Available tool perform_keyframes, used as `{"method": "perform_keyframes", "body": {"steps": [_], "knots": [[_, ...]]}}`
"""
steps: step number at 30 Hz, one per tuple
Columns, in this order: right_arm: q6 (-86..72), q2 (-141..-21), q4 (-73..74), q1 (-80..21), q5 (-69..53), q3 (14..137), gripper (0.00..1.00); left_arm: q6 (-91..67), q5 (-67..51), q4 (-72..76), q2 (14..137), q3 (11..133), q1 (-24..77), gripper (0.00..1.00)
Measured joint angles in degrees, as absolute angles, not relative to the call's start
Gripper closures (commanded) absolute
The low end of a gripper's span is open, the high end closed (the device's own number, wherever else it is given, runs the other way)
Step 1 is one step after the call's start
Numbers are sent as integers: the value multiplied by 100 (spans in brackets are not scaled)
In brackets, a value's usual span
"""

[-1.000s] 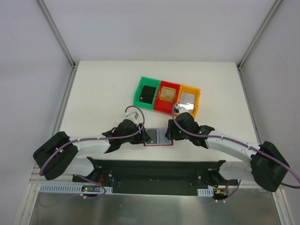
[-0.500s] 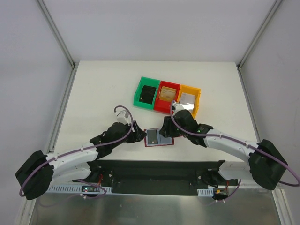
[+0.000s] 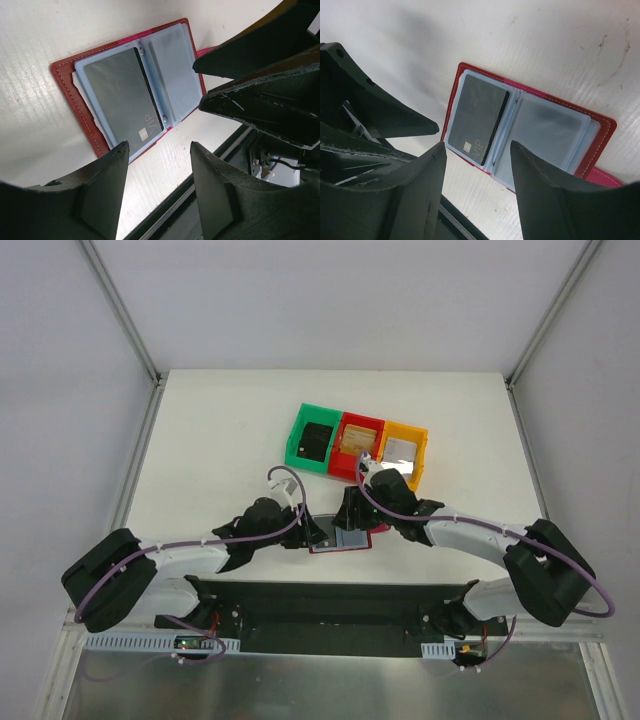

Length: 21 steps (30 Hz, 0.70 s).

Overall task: Take the credit cards out of the card holder
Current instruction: Remove the credit card from the card holder.

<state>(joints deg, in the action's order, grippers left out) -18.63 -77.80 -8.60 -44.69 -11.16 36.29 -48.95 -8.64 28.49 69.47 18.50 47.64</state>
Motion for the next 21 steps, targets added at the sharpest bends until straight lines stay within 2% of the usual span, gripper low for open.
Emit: {"method": "perform_keyframes", "body": {"steps": [9,21], "knots": [[-1994,-8088,-1203,-4320,-1426,3555,47,-5022,-871,3103,7616,1894,4753,55],[-2211,-8287,-1649,-4309,-1737,3461,49,-5052,-827,3129,7819,1946,4718,59]]}}
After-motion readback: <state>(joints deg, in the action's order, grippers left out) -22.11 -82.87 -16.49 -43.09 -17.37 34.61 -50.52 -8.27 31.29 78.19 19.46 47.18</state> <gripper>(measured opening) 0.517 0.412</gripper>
